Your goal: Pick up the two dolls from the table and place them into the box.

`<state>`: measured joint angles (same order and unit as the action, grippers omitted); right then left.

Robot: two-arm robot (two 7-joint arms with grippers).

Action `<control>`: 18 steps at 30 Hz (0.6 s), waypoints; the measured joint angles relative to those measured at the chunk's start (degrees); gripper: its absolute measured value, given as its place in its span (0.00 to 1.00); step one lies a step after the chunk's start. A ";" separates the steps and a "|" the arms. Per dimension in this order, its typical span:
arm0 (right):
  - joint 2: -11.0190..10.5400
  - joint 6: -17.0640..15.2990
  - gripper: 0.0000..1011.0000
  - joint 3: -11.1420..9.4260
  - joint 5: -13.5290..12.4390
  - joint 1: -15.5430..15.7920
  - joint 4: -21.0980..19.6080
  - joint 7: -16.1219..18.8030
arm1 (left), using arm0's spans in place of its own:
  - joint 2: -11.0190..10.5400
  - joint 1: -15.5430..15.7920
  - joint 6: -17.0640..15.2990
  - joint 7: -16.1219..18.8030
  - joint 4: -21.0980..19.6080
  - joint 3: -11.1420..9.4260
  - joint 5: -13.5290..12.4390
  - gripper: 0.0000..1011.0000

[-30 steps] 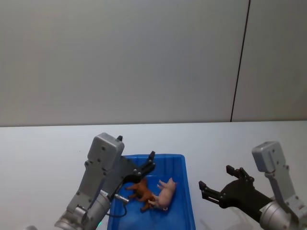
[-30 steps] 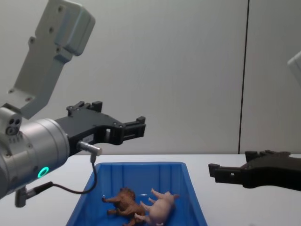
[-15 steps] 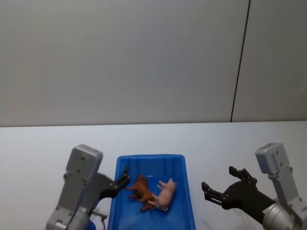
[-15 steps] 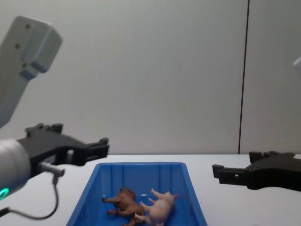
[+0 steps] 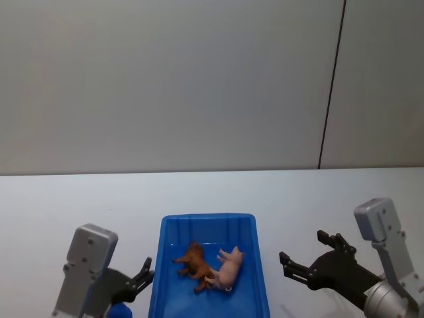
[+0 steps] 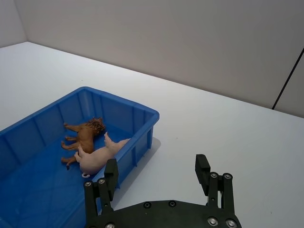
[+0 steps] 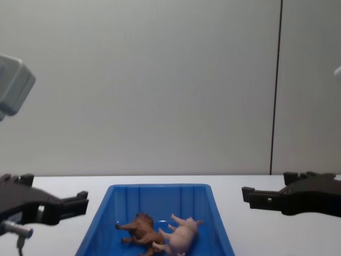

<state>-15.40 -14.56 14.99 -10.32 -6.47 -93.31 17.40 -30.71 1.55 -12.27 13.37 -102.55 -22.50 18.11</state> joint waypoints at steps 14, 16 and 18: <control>-0.07 0.05 0.99 -0.03 -0.01 0.07 -0.04 0.00 | -2.05 -2.76 -0.71 -2.27 1.60 1.05 2.38 0.99; -0.08 0.05 0.99 -0.03 -0.01 0.08 -0.04 0.00 | -2.31 -3.13 -0.68 -2.59 1.89 1.19 2.83 0.99; -0.08 0.04 0.99 -0.02 -0.01 0.08 -0.04 0.01 | -2.49 -3.44 -0.58 -2.77 2.11 1.29 3.19 0.99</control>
<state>-15.47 -14.51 14.97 -10.33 -6.39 -93.35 17.41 -33.21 -1.89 -12.85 10.60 -100.44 -21.21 21.30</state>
